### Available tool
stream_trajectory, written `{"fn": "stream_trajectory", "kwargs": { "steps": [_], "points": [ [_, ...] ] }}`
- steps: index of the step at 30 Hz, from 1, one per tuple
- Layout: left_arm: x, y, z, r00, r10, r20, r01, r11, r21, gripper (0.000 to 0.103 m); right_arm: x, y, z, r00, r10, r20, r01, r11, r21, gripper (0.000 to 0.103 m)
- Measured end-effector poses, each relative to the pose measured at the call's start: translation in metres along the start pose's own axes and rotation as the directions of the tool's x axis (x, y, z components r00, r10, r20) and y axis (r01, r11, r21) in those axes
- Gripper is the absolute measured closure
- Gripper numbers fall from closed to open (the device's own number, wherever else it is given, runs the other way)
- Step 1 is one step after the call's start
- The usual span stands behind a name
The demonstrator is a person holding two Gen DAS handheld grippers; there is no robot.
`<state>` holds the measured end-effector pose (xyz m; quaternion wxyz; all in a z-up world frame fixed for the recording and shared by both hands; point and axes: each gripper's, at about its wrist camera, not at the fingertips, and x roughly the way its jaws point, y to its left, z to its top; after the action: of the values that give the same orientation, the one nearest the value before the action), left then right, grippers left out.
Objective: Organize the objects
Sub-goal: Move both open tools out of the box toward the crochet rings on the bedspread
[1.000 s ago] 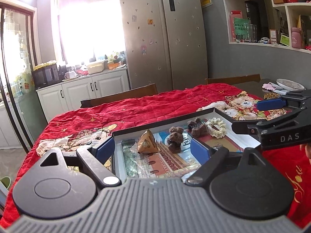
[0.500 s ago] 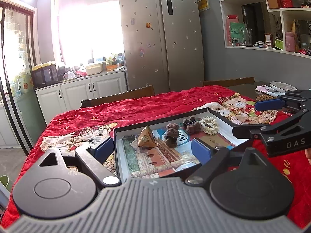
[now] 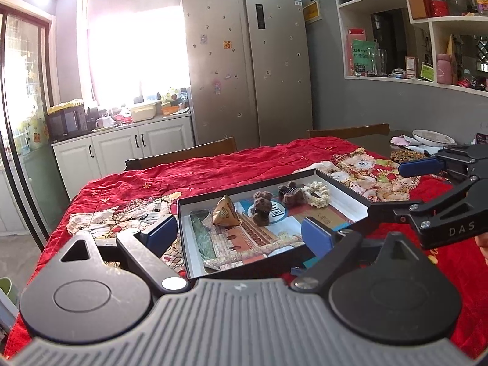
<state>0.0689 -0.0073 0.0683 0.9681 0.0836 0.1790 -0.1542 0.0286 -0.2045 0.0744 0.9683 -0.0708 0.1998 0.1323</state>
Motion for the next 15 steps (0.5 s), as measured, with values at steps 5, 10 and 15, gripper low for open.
{"fn": "stream_trajectory", "kwargs": {
  "steps": [5,10,15],
  "points": [
    [-0.005,-0.003,-0.005,1.0,-0.007,-0.002,0.007,1.0,0.015,0.01,-0.005,-0.001,-0.008,1.0,-0.002,-0.02,0.002,1.0,0.002,0.014],
    [-0.005,-0.005,-0.012,1.0,-0.01,-0.023,0.01,1.0,0.029,0.01,-0.008,-0.003,-0.015,0.999,-0.002,-0.037,0.002,1.0,0.013,0.014],
    [-0.004,-0.006,-0.023,0.999,-0.024,-0.046,0.025,0.999,0.037,0.01,-0.008,-0.001,-0.023,0.998,-0.005,-0.056,0.005,1.0,0.003,0.014]
  ]
}}
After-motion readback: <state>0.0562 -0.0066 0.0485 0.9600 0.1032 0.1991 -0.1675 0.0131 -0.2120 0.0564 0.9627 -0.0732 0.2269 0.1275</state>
